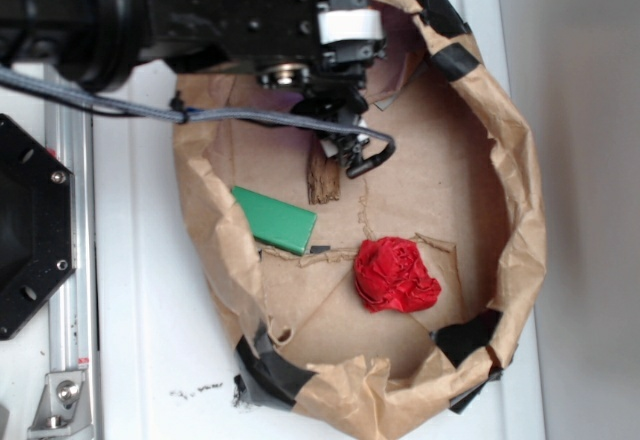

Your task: Grab the plastic pickle.

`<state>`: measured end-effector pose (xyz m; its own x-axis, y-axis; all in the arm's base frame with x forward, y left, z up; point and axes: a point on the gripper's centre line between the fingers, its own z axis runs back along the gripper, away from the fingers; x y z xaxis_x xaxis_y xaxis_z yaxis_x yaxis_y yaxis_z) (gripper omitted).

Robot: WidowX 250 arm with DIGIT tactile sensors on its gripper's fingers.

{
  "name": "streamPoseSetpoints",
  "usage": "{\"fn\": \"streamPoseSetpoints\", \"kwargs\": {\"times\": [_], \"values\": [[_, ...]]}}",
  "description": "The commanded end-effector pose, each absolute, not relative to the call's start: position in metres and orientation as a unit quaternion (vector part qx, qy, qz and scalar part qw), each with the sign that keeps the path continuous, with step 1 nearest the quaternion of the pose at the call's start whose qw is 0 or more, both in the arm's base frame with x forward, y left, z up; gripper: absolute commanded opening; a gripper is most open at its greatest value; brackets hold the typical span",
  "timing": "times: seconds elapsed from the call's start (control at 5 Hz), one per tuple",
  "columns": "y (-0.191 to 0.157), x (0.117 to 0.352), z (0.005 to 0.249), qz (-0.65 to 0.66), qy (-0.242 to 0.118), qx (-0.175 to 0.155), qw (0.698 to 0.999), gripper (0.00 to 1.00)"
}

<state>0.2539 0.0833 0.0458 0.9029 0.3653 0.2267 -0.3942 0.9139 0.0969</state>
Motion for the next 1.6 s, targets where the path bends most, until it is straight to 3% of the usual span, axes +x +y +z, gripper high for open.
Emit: {"fn": "streamPoseSetpoints", "kwargs": {"times": [0.0, 1.0, 1.2, 1.4], "values": [[0.103, 0.247, 0.05, 0.217, -0.109, 0.084, 0.966, 1.0], [0.127, 0.249, 0.026, 0.204, -0.084, 0.089, 0.971, 1.0], [0.123, 0.248, 0.033, 0.201, -0.092, 0.085, 0.972, 1.0], [0.118, 0.247, 0.037, 0.195, -0.096, 0.084, 0.972, 0.0]]}}
